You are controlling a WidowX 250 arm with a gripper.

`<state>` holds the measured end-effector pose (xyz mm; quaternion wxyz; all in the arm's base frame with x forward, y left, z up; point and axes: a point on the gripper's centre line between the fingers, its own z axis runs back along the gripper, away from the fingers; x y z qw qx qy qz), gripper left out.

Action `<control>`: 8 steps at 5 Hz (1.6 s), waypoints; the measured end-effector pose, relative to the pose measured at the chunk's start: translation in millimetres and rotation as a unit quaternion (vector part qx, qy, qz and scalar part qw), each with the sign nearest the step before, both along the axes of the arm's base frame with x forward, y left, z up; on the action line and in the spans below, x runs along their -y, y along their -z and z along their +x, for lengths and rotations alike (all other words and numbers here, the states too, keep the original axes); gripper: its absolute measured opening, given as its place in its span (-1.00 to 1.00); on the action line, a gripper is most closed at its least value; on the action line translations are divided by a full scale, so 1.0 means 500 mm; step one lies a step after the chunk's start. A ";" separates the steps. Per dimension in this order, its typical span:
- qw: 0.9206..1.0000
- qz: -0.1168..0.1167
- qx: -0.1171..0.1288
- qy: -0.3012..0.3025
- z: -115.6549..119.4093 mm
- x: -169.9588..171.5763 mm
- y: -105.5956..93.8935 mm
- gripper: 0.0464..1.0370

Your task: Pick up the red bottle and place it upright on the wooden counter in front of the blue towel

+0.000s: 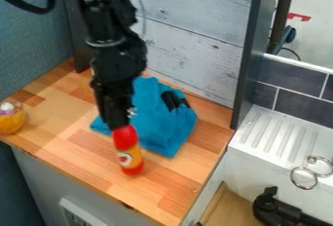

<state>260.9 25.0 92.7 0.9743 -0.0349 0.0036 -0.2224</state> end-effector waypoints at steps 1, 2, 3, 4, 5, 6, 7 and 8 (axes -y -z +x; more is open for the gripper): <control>1.000 0.002 -0.008 0.009 0.001 0.015 0.009 -0.42; 1.000 0.021 -0.017 0.006 0.001 0.014 0.014 -0.42; 0.999 0.032 -0.022 0.000 0.002 0.009 0.019 -0.42; 0.999 0.035 -0.026 -0.002 0.002 0.016 0.020 -0.29; 0.999 0.023 -0.038 0.010 -0.005 0.031 0.025 0.34; 0.999 0.001 -0.041 0.017 -0.011 0.045 0.015 0.89; 0.999 -0.009 -0.036 0.014 -0.015 0.051 -0.008 0.94; 0.999 0.018 -0.022 -0.020 -0.023 0.033 -0.070 0.93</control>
